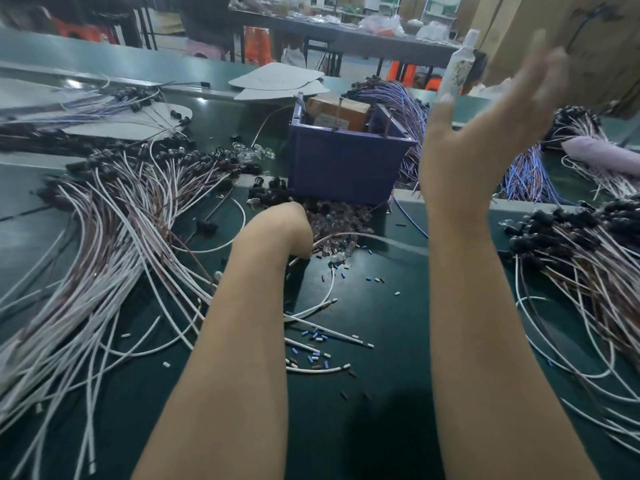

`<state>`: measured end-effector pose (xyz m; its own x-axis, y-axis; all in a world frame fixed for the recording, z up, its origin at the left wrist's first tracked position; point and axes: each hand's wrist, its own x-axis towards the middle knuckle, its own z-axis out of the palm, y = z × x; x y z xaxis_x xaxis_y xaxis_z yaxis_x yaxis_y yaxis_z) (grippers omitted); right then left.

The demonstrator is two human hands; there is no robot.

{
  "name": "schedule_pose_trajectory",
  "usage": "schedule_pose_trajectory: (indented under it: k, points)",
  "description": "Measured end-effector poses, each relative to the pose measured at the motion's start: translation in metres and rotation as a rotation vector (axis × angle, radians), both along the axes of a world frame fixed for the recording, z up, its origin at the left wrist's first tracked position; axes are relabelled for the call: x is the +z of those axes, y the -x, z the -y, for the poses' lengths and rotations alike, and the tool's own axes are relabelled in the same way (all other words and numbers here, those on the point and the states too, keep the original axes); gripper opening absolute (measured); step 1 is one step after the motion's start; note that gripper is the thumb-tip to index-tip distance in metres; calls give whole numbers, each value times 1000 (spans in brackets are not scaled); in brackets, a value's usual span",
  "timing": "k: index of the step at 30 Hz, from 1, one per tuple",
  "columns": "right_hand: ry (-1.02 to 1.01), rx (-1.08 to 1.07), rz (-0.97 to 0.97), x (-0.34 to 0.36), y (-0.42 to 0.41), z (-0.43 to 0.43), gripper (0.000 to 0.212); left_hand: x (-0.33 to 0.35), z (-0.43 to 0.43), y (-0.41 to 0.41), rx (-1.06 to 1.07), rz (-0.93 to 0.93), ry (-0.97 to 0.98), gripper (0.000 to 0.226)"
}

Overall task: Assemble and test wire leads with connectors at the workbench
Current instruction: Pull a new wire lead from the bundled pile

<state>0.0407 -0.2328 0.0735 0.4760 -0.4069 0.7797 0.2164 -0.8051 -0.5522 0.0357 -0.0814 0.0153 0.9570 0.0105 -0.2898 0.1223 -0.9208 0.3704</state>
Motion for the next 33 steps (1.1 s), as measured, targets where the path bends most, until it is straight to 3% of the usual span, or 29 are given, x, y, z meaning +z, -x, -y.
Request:
schedule_pose_trajectory:
  k: [2,4,6,8,12,16,22,25,28,31,33]
  points:
    - [74,303,-52,4,1,-6,37,4,1,2,-47,8,-1,22]
    - [269,607,-417,2,3,-15,24,14,1,5,-87,64,10,17]
    - [551,699,-826,-6,4,-22,24,30,-1,10,-101,169,23,11]
    - [627,700,-993,-9,4,-23,30,46,-2,16,-66,288,52,11]
    - [395,687,-911,2,14,-7,26,67,12,26,77,479,160,11]
    - [363,583,-894,42,36,39,25,93,52,24,111,745,319,16]
    - [387,129,-643,110,101,169,21,142,153,18,-75,1060,556,15]
    - [274,-100,-626,106,127,221,25,142,232,17,-238,1012,576,17]
    - [40,-246,-743,55,135,254,19,112,292,27,-429,806,519,24]
    - [-133,-324,-876,-16,121,266,16,54,333,32,-634,494,252,32]
    - [-200,-347,-930,-55,111,269,17,18,346,32,-636,309,90,37]
